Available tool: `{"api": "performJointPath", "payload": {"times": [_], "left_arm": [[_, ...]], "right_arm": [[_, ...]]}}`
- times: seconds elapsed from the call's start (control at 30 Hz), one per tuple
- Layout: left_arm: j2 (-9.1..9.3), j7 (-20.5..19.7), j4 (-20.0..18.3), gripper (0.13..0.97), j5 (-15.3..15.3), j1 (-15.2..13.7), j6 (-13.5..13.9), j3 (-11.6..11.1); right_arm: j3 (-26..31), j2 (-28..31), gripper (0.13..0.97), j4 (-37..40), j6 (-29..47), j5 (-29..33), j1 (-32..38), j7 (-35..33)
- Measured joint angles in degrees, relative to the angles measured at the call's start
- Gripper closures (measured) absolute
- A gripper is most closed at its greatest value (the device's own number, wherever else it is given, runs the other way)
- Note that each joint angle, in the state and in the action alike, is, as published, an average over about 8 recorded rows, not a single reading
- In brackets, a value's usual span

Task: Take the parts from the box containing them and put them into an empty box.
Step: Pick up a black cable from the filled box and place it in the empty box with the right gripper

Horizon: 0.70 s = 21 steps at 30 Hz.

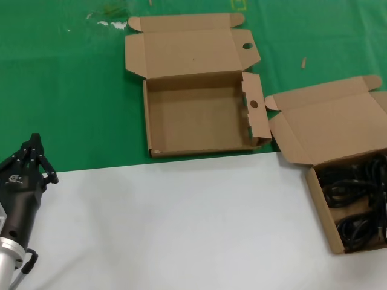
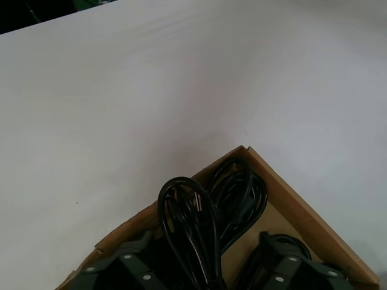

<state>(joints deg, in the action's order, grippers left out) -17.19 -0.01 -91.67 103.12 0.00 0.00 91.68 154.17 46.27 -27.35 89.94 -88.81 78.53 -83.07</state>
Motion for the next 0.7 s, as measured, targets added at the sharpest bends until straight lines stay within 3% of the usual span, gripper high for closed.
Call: {"api": "performJointPath", "payload": {"times": [0.13,0.4,0.7], "left_arm": [[0.00,0.00,0.00,0.957,0.00,0.00,0.00,0.00],[0.00,0.00,0.00,0.957,0.00,0.00,0.00,0.00],[0.00,0.00,0.00,0.957,0.00,0.00,0.00,0.00]], "right_arm": [[0.50,-0.02,0.449,0.05,0.00,-0.34,0.22,0.20],[1.78,0.69,0.665,-1.33,0.00,-1.25,0.61,1.63],[2.88,1.74,0.828,-3.02,0.01,-2.06,0.88,3.01]]}}
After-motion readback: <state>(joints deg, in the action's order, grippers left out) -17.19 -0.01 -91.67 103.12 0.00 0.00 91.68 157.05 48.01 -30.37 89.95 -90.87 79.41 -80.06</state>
